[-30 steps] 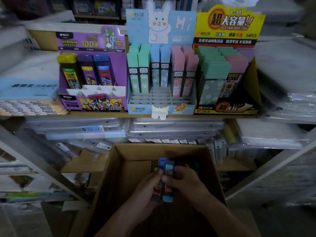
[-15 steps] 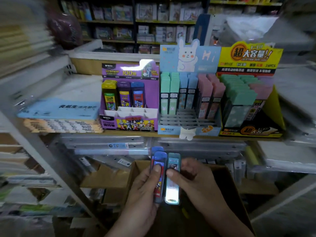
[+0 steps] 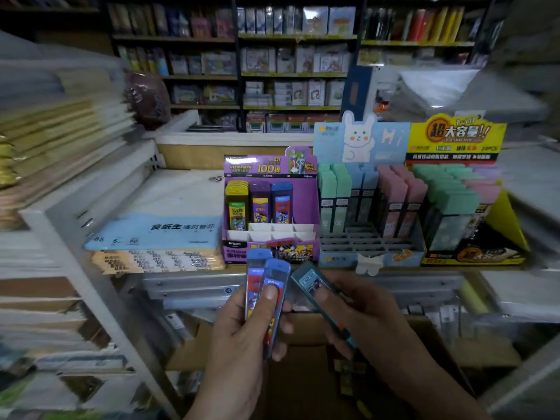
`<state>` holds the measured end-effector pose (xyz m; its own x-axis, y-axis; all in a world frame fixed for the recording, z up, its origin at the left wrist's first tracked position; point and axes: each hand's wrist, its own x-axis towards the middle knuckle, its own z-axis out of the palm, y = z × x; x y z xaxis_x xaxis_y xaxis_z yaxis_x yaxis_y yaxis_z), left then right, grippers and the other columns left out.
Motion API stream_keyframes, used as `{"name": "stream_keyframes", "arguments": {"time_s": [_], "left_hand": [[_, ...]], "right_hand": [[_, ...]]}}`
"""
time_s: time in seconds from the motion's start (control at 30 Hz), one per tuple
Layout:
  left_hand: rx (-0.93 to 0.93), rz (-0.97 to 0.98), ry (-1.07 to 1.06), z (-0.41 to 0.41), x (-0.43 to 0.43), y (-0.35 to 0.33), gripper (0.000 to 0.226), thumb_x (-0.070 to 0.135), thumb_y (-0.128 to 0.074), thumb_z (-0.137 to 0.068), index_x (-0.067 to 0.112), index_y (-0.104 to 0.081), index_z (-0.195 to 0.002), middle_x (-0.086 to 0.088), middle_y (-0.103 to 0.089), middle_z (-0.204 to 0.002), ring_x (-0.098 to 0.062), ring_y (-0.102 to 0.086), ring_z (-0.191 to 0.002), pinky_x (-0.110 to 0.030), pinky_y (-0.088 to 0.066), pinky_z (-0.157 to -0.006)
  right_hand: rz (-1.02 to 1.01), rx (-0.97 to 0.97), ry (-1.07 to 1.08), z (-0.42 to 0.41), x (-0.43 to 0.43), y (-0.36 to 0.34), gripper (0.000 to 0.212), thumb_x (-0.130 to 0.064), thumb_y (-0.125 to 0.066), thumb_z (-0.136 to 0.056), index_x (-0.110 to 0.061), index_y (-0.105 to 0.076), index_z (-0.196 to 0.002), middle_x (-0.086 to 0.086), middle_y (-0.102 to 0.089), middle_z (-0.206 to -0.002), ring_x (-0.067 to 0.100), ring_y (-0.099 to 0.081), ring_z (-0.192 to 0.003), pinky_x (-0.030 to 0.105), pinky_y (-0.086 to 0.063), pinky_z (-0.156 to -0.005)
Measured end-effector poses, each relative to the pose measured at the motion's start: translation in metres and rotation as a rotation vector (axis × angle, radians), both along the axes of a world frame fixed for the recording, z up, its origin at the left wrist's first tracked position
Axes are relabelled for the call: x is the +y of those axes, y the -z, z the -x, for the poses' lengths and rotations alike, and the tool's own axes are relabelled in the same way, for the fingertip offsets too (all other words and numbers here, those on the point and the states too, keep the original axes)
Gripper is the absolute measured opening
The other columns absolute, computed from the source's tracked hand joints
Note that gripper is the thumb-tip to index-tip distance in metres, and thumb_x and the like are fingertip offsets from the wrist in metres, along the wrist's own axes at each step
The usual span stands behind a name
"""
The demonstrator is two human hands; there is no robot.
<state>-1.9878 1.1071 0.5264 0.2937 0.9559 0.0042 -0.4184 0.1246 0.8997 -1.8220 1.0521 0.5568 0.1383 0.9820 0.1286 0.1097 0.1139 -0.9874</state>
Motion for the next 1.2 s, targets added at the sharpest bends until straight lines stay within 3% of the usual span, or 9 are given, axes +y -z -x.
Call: {"name": "stream_keyframes", "arguments": {"time_s": [0.1, 0.2, 0.37, 0.43, 0.53, 0.7, 0.83, 1.0, 1.2], "left_hand": [[-0.059, -0.062, -0.027, 0.006, 0.011, -0.008, 0.031, 0.040, -0.074, -0.078, 0.015, -0.074, -0.095, -0.015, -0.065, -0.079, -0.013, -0.050, -0.052, -0.022, -0.032, -0.037], [-0.060, -0.122, 0.006, 0.013, 0.023, -0.014, 0.031, 0.035, -0.087, -0.079, 0.016, -0.072, -0.097, -0.012, -0.053, -0.071, -0.012, -0.042, -0.051, -0.021, -0.030, -0.039], [-0.035, -0.163, 0.030, 0.020, 0.035, -0.021, 0.031, 0.027, -0.086, -0.075, 0.020, -0.071, -0.102, -0.007, -0.039, -0.061, -0.012, -0.027, -0.044, -0.018, -0.026, -0.040], [-0.008, -0.163, 0.014, 0.022, 0.038, -0.022, 0.031, 0.027, -0.090, -0.074, 0.024, -0.072, -0.100, -0.006, -0.043, -0.059, -0.010, -0.028, -0.042, -0.018, -0.027, -0.039], [0.015, -0.137, -0.008, 0.024, 0.038, -0.024, 0.032, 0.027, -0.085, -0.068, 0.026, -0.074, -0.097, -0.005, -0.057, -0.063, -0.007, -0.036, -0.041, -0.019, -0.030, -0.037], [0.024, -0.130, -0.026, 0.023, 0.037, -0.026, 0.035, 0.031, -0.085, -0.058, 0.027, -0.074, -0.091, -0.004, -0.057, -0.059, -0.006, -0.039, -0.040, -0.020, -0.031, -0.036], [0.026, -0.122, -0.027, 0.022, 0.036, -0.028, 0.040, 0.034, -0.087, -0.055, 0.027, -0.074, -0.092, -0.004, -0.057, -0.059, -0.006, -0.039, -0.039, -0.020, -0.031, -0.036], [-0.047, -0.135, -0.036, 0.014, 0.034, -0.031, 0.029, 0.029, -0.080, -0.070, 0.023, -0.075, -0.098, -0.011, -0.049, -0.062, -0.009, -0.035, -0.042, -0.018, -0.026, -0.037], [-0.199, -0.065, -0.059, 0.009, 0.038, -0.040, 0.027, 0.027, -0.067, -0.079, 0.016, -0.077, -0.101, -0.010, -0.069, -0.084, -0.012, -0.046, -0.050, -0.020, -0.027, -0.036]], "right_hand": [[0.000, 0.042, -0.014, 0.002, 0.006, -0.007, 0.030, -0.036, -0.060, -0.094, -0.033, -0.068, -0.123, 0.026, -0.051, -0.062, 0.023, -0.040, -0.044, 0.036, -0.031, -0.048], [0.007, -0.006, -0.050, 0.003, 0.011, -0.017, 0.033, -0.030, -0.064, -0.092, -0.033, -0.068, -0.124, 0.008, -0.056, -0.057, 0.016, -0.048, -0.047, 0.029, -0.036, -0.048], [-0.066, -0.032, 0.035, 0.009, 0.017, -0.035, 0.033, -0.012, -0.078, -0.083, -0.027, -0.074, -0.112, 0.001, -0.068, -0.067, 0.018, -0.056, -0.050, 0.026, -0.045, -0.048], [-0.102, 0.030, 0.081, 0.010, 0.020, -0.040, 0.036, -0.015, -0.081, -0.076, -0.016, -0.071, -0.111, 0.008, -0.067, -0.067, 0.021, -0.059, -0.052, 0.028, -0.048, -0.050], [-0.190, 0.098, 0.132, 0.008, 0.028, -0.042, 0.029, -0.003, -0.076, -0.080, -0.001, -0.066, -0.107, 0.012, -0.071, -0.073, 0.024, -0.067, -0.059, 0.027, -0.053, -0.055], [-0.268, 0.223, 0.135, 0.009, 0.040, -0.044, 0.013, -0.010, -0.068, -0.088, -0.002, -0.069, -0.099, 0.023, -0.073, -0.083, 0.031, -0.072, -0.069, 0.031, -0.057, -0.059], [-0.303, 0.107, 0.149, 0.005, 0.045, -0.050, 0.013, -0.017, -0.066, -0.092, -0.006, -0.072, -0.093, 0.019, -0.073, -0.082, 0.031, -0.072, -0.067, 0.033, -0.058, -0.057], [-0.352, -0.016, 0.169, -0.005, 0.052, -0.067, 0.012, -0.020, -0.071, -0.088, -0.011, -0.075, -0.095, 0.012, -0.074, -0.081, 0.023, -0.068, -0.060, 0.031, -0.055, -0.052], [-0.414, -0.229, 0.317, -0.035, 0.070, -0.096, 0.005, -0.019, -0.074, -0.089, -0.016, -0.076, -0.093, 0.000, -0.076, -0.076, 0.011, -0.069, -0.062, 0.026, -0.058, -0.056]]}}
